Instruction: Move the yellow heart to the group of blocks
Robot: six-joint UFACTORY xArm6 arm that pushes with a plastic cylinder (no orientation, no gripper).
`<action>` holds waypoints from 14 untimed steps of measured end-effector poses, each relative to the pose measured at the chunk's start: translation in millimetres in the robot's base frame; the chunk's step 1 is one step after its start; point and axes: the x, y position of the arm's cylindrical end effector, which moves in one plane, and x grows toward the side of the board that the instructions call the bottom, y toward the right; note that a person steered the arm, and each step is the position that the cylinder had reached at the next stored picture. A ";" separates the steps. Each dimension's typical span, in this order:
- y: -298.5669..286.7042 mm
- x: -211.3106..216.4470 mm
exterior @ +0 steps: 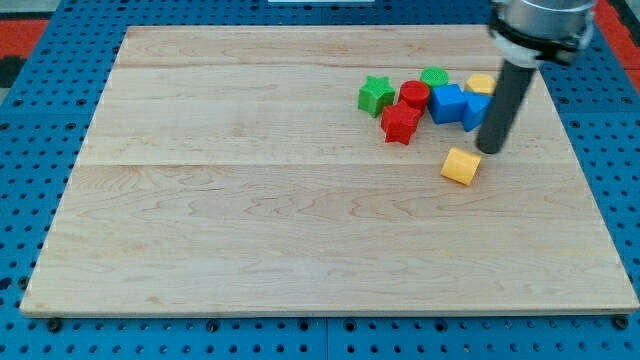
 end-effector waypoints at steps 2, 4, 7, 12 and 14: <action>-1.4 61.7; -67.8 28.7; -90.1 19.6; -130.9 -35.8; -99.2 19.0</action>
